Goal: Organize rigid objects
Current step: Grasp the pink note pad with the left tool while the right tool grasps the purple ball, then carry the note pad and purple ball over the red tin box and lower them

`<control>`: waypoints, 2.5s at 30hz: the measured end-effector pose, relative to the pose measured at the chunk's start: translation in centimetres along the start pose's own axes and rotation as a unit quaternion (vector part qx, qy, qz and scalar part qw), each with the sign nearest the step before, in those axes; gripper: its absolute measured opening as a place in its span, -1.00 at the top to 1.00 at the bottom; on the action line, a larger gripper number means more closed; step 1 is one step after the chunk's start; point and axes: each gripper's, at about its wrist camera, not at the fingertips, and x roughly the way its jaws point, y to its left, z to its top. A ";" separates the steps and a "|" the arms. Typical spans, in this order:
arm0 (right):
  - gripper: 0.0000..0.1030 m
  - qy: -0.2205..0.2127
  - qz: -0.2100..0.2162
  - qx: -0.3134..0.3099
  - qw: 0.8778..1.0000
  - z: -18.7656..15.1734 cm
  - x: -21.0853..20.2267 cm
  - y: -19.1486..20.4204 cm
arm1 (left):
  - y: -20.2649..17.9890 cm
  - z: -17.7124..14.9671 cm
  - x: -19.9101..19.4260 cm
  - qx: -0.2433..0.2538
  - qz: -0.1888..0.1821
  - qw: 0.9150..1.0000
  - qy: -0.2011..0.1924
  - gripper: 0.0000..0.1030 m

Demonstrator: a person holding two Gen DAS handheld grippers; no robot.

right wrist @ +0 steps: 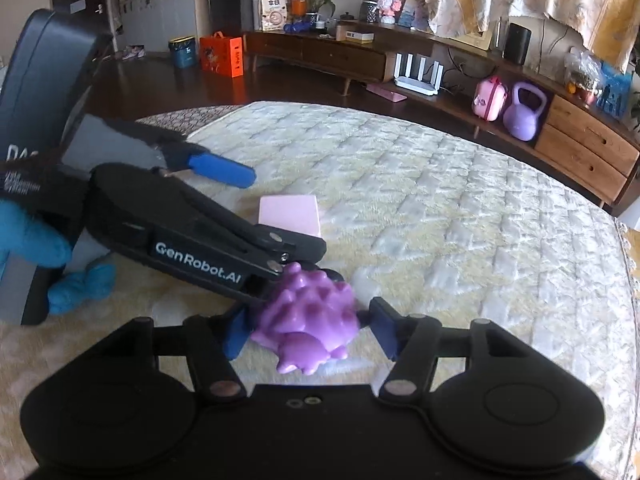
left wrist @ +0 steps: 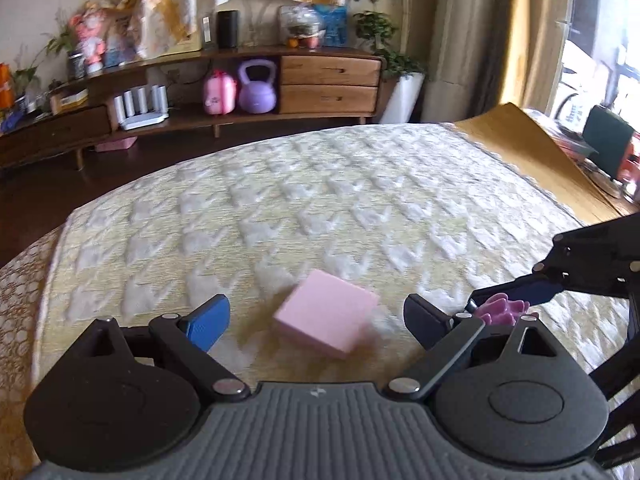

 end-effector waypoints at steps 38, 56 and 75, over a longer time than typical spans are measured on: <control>-0.19 -0.038 -0.040 0.092 0.994 -6.9 -19.5 -2.2 | -14.6 -0.2 -11.4 -0.017 0.017 1.000 -0.011 -0.02; -0.20 -0.072 -0.100 0.143 0.982 -14.8 -29.9 -8.1 | -30.0 2.7 -15.1 0.033 -0.057 0.998 -0.020 -0.02; -0.19 -0.033 -0.136 0.159 0.977 -21.4 -27.9 -13.7 | -40.7 3.7 -6.1 0.088 -0.057 0.994 0.019 -0.02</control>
